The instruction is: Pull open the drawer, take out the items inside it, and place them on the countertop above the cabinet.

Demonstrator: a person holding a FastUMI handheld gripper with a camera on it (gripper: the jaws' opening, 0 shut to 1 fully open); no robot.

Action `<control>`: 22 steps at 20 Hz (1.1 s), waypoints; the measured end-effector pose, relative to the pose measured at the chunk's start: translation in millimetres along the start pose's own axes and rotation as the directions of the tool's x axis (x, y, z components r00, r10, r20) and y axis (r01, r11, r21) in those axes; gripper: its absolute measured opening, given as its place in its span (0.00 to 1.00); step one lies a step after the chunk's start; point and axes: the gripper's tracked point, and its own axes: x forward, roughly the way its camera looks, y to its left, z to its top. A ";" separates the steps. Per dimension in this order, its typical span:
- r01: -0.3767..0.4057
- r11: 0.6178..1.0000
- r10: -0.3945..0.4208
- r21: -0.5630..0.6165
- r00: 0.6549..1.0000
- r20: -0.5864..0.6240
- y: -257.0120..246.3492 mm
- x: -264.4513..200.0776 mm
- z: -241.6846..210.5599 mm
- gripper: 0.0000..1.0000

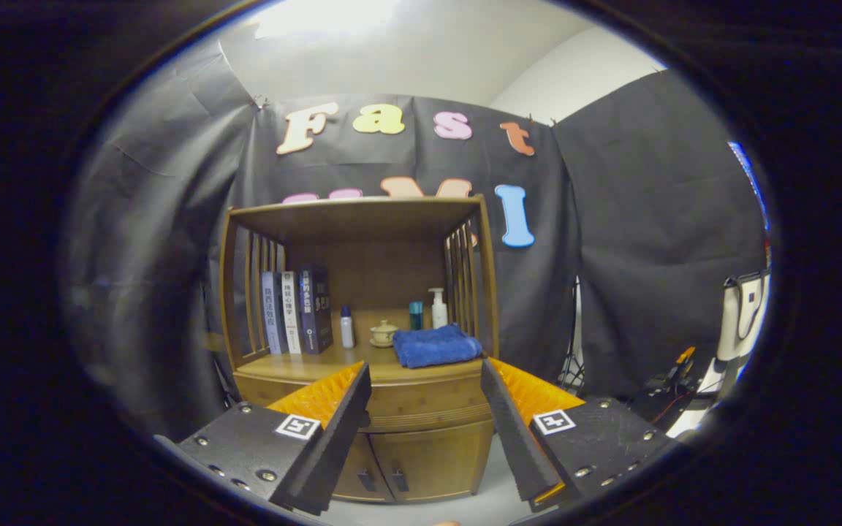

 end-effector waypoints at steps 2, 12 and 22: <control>0.013 1.000 -0.013 -0.002 0.999 -0.053 11.6 25.2 -19.3 0.91; -0.155 0.987 0.157 0.037 0.912 -0.379 97.8 123.4 -164.5 0.91; -0.204 0.977 0.140 -0.062 0.832 -0.536 113.3 171.5 -238.9 0.69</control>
